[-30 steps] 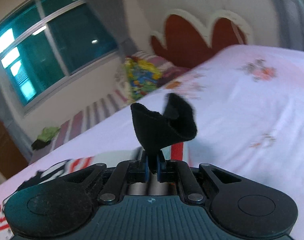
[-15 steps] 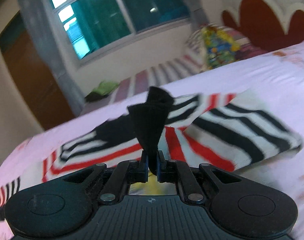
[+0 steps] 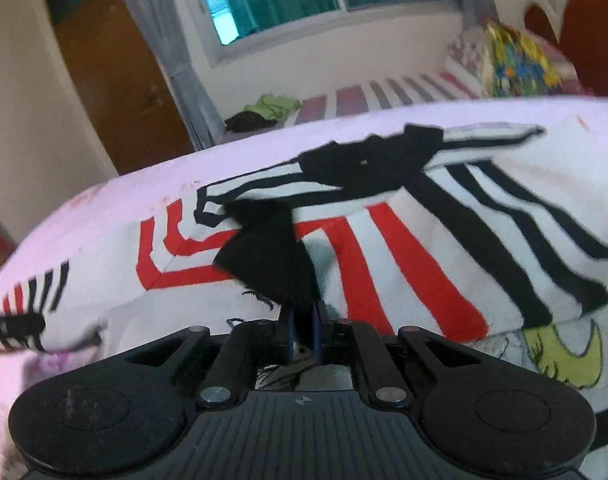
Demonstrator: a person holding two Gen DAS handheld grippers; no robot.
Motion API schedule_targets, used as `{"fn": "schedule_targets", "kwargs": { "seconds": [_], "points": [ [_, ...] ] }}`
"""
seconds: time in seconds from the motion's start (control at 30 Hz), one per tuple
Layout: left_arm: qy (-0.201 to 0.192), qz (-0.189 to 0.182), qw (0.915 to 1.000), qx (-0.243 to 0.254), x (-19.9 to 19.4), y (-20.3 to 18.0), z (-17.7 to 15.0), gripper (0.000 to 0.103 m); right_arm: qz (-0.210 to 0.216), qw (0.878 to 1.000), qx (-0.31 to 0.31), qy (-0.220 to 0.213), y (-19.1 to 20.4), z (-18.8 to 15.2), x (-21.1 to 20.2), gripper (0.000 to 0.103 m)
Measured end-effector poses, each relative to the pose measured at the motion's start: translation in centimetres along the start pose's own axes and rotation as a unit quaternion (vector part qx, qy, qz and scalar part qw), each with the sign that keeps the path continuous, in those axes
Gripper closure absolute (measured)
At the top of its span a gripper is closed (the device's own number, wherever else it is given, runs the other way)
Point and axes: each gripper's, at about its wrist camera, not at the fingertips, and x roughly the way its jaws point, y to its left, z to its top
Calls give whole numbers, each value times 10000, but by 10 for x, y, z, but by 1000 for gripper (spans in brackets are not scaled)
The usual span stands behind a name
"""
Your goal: Fold small clothes
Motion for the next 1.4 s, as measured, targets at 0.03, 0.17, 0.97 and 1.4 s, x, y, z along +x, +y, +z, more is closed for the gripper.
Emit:
{"fn": "schedule_targets", "kwargs": {
  "seconds": [0.03, 0.17, 0.97, 1.4],
  "points": [
    [14, -67, 10000, 30, 2, -4, 1, 3, 8, 10000, -9, -14, -2, -1, -4, 95],
    [109, -495, 9986, 133, 18, -36, 7, 4, 65, 9998, 150, -71, -15, -3, -16, 95],
    [903, -1898, 9753, -679, 106, -107, 7, 89, -598, 9848, 1520, -586, -107, -9, -139, 94],
    [855, -1817, 9785, -461, 97, -103, 21, 97, -303, 9310, 3528, -888, -216, 6, -131, 46]
  ]
}}
